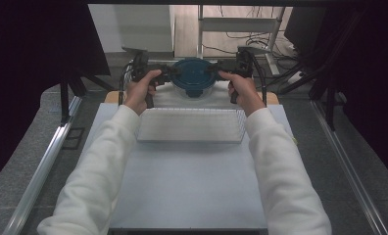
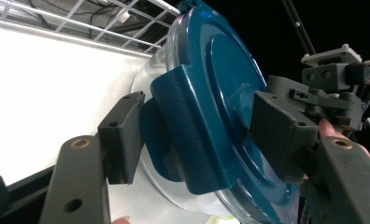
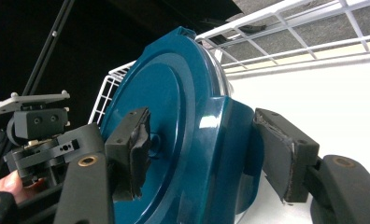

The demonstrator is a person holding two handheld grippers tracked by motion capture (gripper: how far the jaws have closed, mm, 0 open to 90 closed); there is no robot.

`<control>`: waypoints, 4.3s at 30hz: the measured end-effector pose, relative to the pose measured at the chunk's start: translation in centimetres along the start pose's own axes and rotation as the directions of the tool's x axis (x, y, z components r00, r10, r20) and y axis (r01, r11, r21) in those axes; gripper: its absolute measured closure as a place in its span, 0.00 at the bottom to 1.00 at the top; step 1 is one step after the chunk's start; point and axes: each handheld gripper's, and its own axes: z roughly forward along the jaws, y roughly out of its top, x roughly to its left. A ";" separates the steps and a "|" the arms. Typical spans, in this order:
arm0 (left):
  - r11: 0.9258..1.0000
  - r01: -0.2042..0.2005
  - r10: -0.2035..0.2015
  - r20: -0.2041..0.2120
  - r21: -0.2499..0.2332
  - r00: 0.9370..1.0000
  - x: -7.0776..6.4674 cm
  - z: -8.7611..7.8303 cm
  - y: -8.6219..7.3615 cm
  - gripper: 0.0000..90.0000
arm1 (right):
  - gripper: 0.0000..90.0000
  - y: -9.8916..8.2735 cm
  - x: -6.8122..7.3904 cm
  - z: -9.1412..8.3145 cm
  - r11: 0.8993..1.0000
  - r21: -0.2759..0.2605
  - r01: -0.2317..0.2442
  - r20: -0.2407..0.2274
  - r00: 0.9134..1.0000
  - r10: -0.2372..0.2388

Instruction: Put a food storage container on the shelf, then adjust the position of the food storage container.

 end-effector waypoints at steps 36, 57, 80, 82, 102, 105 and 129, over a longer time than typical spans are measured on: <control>0.899 -0.438 0.436 -0.077 0.002 0.896 -4.3 -6.7 -13.7 0.26 | 0.30 -11.0 1.4 -10.0 0.824 -0.060 0.564 0.115 0.823 -0.556; 0.863 -0.490 0.505 -0.197 0.123 0.840 -0.1 -8.1 -23.4 0.28 | 0.32 -20.9 -7.1 -13.9 0.847 0.042 0.530 0.126 0.838 -0.531; 0.865 -0.462 0.497 -0.212 0.194 0.841 1.9 -7.5 -25.3 0.29 | 0.36 -21.1 -8.3 -14.2 0.846 0.074 0.527 0.179 0.828 -0.531; 0.864 -0.462 0.499 -0.214 0.199 0.840 2.1 -7.4 -25.3 0.29 | 0.37 -20.9 -8.3 -14.4 0.843 0.075 0.532 0.199 0.821 -0.535; 0.869 -0.444 0.487 -0.216 0.221 0.846 2.8 -7.3 -25.1 0.29 | 0.81 -9.8 -14.2 -16.0 0.833 0.249 0.493 0.458 0.698 -0.550; 0.871 -0.440 0.483 -0.216 0.219 0.849 2.9 -7.3 -25.0 0.29 | 0.90 -8.6 -15.8 -14.9 0.816 0.294 0.497 0.470 0.668 -0.576; 0.881 -0.424 0.465 -0.214 0.213 0.859 3.4 -7.6 -24.9 0.29 | 0.99 -7.4 -22.2 -12.5 0.737 0.542 0.404 0.510 0.538 -0.671</control>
